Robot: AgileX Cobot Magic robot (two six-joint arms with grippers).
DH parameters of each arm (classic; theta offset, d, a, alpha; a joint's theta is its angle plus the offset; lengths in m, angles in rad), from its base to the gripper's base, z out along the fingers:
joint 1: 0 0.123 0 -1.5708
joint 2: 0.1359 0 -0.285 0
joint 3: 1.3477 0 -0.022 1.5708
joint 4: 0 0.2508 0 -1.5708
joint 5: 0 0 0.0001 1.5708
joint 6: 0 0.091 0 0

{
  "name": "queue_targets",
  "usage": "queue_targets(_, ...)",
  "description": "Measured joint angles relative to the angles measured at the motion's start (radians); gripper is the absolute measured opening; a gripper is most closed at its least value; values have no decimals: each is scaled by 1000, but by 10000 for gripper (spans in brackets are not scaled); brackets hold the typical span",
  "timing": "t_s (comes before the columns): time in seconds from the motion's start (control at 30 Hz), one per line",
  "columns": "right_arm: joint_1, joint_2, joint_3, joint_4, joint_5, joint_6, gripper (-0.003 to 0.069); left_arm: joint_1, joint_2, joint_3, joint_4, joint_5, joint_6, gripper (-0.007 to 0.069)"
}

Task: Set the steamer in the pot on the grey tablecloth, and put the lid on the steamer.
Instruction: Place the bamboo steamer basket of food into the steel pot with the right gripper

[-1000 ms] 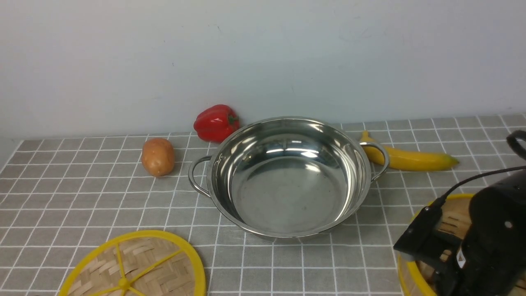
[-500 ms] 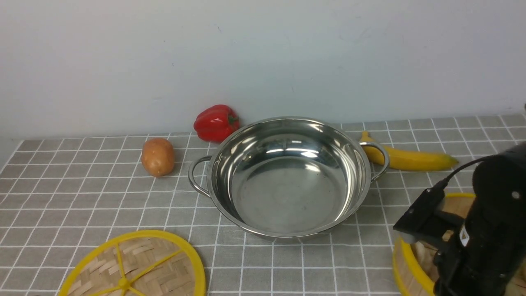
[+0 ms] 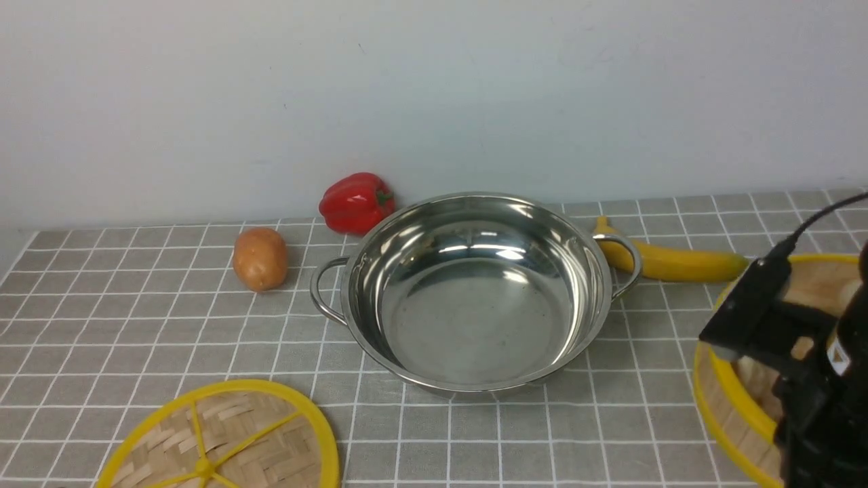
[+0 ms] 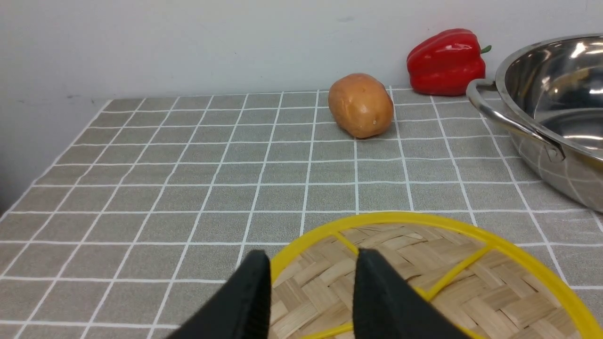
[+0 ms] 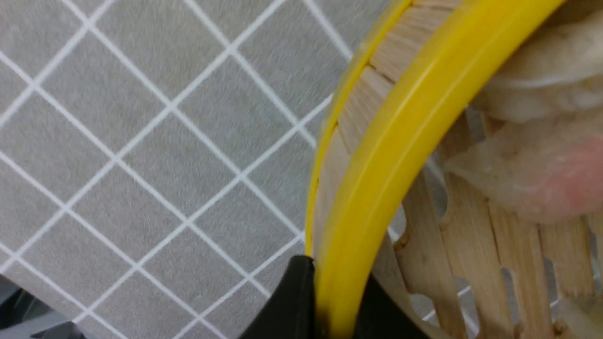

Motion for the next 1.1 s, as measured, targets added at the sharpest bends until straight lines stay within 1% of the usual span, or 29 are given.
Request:
queue_targets(0.07, 0, 1, -34, 7, 3, -13, 64, 0, 0, 0, 0, 0, 0, 243)
queue_targets(0.17, 0, 18, -182, 54, 3, -63, 64, 0, 0, 0, 0, 0, 0, 243)
queue_targets(0.3, 1, 68, -301, 83, -2, -108, 64, 0, 0, 0, 0, 0, 0, 243)
queue_targets(0.4, 11, 159, -402, 94, 1, -186, 64, 0, 0, 0, 0, 0, 0, 243)
queue_targets(0.5, 38, 233, -485, 89, 14, -238, 64, 0, 0, 0, 0, 0, 0, 243)
queue_targets(0.57, 79, 298, -562, 86, 19, -296, 64, 0, 0, 0, 0, 0, 0, 243)
queue_targets(0.6, 83, 303, -576, 86, 20, -300, 64, 0, 0, 0, 0, 0, 0, 243)
queue_targets(0.73, 172, 416, -721, 71, 5, -384, 64, 0, 0, 0, 0, 0, 0, 243)
queue_targets(0.9, 235, 512, -795, 31, 6, -411, 64, 0, 0, 0, -1, 0, 0, 243)
queue_targets(1.1, 250, 603, -838, 18, 13, -429, 64, 0, 0, 0, -1, 0, 0, 243)
